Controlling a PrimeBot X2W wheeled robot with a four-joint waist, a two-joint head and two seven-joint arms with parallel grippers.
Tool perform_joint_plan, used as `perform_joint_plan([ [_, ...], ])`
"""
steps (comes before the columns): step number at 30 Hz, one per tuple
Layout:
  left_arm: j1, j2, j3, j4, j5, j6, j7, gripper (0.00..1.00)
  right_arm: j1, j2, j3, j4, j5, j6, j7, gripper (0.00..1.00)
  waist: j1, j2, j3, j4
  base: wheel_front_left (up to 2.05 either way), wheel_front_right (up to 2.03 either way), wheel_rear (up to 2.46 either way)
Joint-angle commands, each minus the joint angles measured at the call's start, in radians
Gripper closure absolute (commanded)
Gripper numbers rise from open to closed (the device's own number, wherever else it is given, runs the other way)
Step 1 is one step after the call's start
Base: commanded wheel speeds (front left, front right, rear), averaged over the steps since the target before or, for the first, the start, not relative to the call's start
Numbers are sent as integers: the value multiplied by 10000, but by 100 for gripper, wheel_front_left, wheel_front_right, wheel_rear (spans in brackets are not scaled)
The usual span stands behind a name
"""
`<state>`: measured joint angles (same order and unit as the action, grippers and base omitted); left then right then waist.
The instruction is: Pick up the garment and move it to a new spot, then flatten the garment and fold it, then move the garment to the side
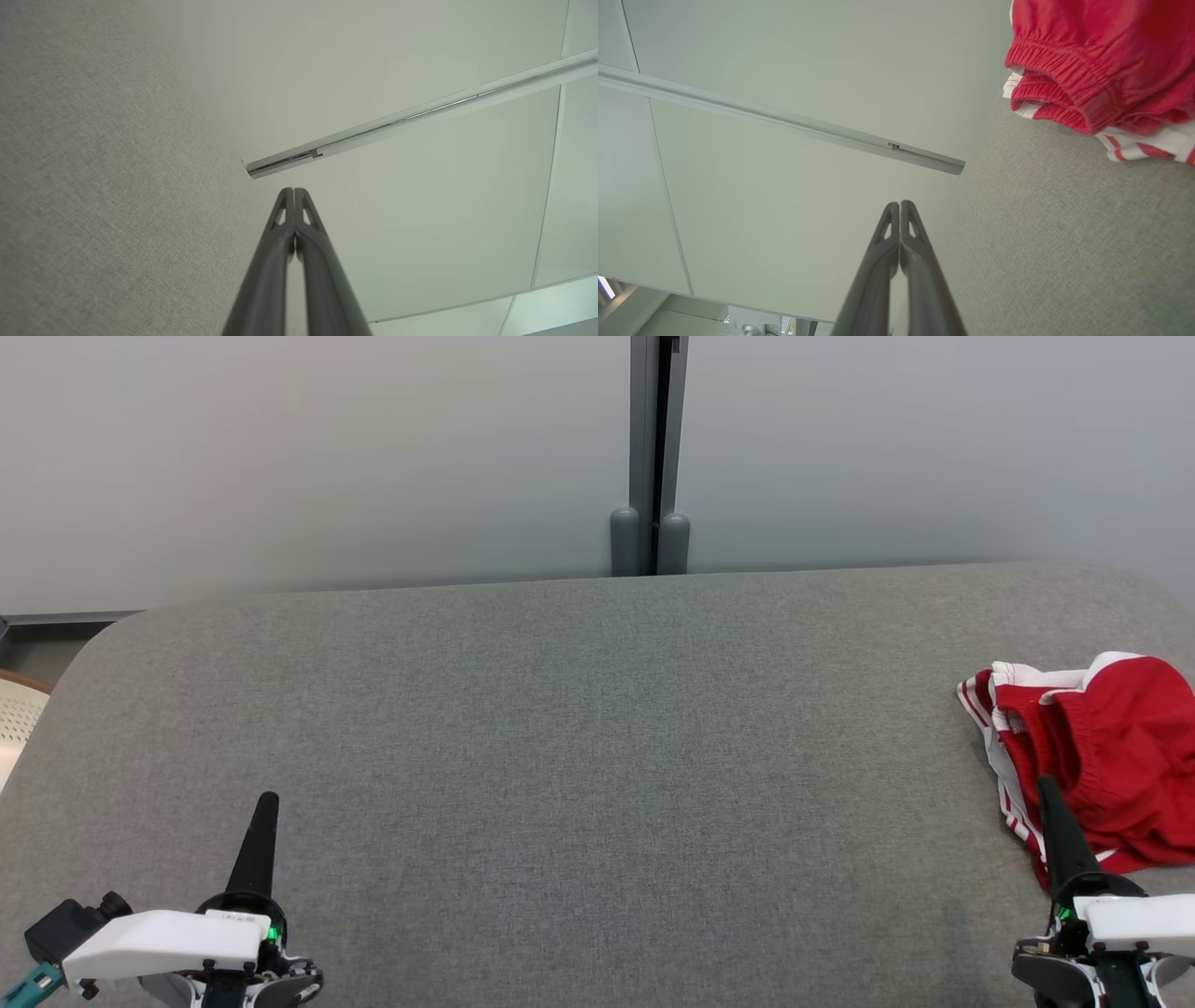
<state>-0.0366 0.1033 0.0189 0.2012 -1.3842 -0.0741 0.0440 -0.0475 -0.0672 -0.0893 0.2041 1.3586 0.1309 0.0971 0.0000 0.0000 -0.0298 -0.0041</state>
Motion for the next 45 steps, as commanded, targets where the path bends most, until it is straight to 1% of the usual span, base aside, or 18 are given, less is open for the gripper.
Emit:
perform_joint_plan([
  [1,-285,-2,98,-25,-187,-80,42,100,-223,-15,-48,-37,194,1,44,100,0,0,8,1,0,0,0],
  [36,-805,-374,779,459,-2505,-603,534,100,-680,176,-266,431,2588,-2,193,100,0,0,327,41,0,0,0],
  [45,-786,-379,795,456,-2453,-603,561,100,-681,172,-261,430,2565,-2,192,100,0,0,329,41,0,0,0],
])
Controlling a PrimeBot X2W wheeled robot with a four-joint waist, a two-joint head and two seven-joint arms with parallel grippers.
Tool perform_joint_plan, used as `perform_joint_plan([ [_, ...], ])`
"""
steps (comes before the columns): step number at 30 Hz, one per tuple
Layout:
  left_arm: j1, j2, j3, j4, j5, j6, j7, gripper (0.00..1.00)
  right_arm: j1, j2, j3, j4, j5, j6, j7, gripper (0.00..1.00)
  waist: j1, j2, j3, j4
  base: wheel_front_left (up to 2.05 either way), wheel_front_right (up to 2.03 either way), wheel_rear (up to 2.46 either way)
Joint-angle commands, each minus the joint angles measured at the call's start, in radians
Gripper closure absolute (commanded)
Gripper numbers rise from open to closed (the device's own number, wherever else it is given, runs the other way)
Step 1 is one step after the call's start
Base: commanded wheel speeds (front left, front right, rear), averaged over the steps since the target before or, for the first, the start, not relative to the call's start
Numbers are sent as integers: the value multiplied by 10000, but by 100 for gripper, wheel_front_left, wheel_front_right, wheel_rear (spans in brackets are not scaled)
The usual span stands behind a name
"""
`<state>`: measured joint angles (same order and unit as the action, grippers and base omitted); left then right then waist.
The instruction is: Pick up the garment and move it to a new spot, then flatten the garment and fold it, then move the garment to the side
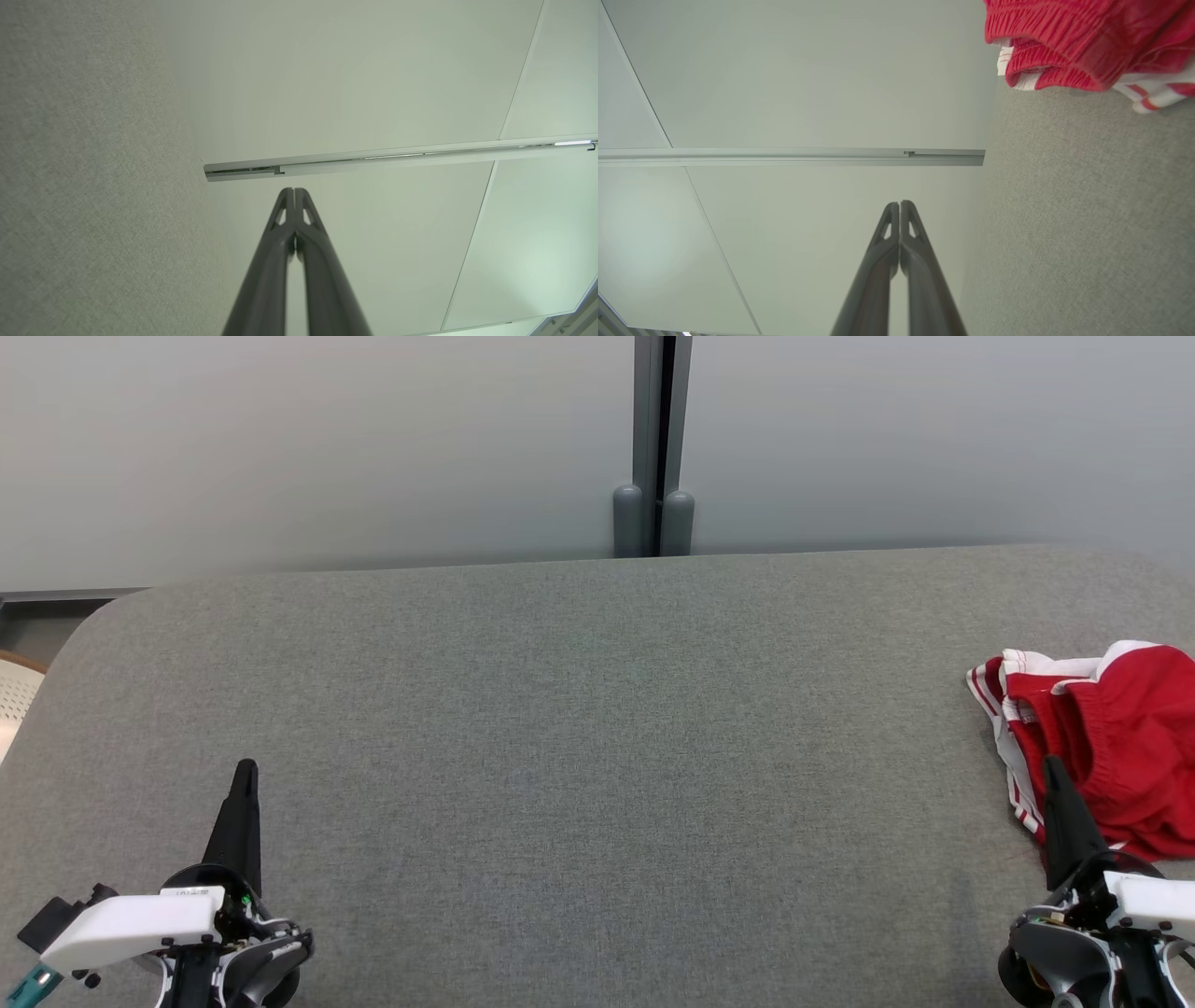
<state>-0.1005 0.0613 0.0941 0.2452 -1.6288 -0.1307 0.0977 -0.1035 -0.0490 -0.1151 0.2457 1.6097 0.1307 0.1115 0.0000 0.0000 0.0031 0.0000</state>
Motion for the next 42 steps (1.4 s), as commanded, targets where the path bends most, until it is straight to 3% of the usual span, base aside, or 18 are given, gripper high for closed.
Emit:
perform_joint_plan([
  [1,-147,39,47,17,-3,-37,26,100,-121,-10,-2,13,55,0,48,100,0,0,0,0,0,0,0],
  [42,-157,-24,133,20,86,-37,93,100,-119,-10,3,13,53,0,45,100,0,0,0,0,0,0,0],
])
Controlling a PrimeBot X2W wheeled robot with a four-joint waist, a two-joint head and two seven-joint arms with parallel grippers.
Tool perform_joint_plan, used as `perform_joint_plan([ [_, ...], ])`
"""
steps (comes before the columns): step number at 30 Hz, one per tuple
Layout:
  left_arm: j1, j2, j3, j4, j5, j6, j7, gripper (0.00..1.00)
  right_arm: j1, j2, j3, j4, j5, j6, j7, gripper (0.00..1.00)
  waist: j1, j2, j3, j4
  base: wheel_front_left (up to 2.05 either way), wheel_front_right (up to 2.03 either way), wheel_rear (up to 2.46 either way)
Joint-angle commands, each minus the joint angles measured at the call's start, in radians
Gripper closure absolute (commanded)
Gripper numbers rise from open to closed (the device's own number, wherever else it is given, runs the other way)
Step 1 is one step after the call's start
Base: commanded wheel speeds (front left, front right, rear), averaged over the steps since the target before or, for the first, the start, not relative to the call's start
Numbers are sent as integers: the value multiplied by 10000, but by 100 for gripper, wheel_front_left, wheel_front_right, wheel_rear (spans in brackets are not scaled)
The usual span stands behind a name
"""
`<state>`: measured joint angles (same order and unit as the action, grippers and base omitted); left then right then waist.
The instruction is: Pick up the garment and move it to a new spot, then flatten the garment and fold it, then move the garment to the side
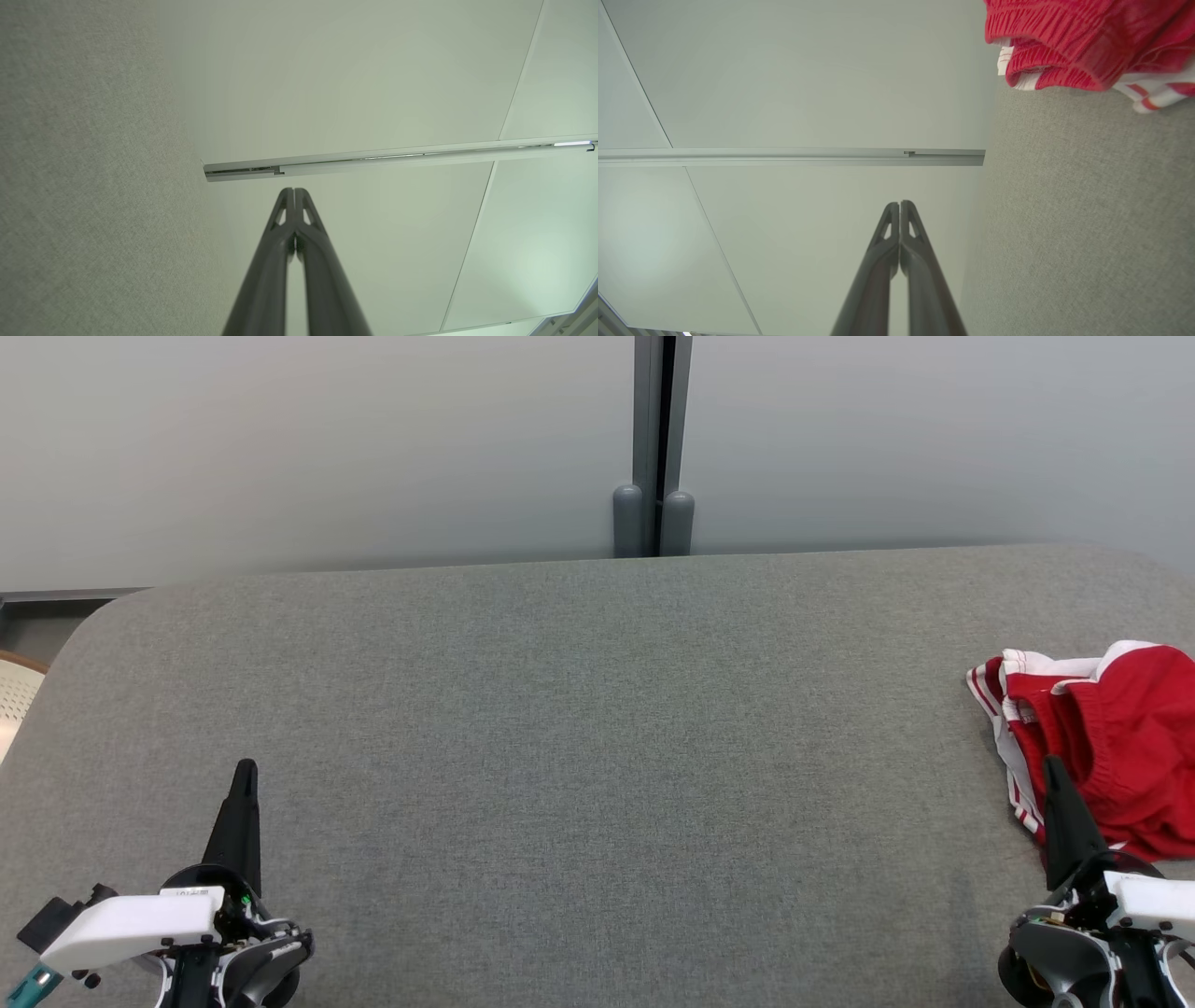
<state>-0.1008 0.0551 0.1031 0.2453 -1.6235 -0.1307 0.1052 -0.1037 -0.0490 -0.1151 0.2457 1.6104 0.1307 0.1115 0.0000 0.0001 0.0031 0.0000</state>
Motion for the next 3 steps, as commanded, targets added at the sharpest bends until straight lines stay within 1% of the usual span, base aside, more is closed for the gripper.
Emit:
perform_joint_plan([
  [1,-155,37,44,18,32,-37,20,100,-117,-10,3,13,45,0,45,100,0,-1,0,0,0,0,0],
  [3,-155,33,47,18,29,-37,25,100,-117,-10,3,13,46,0,45,100,0,-1,0,0,0,0,0],
])
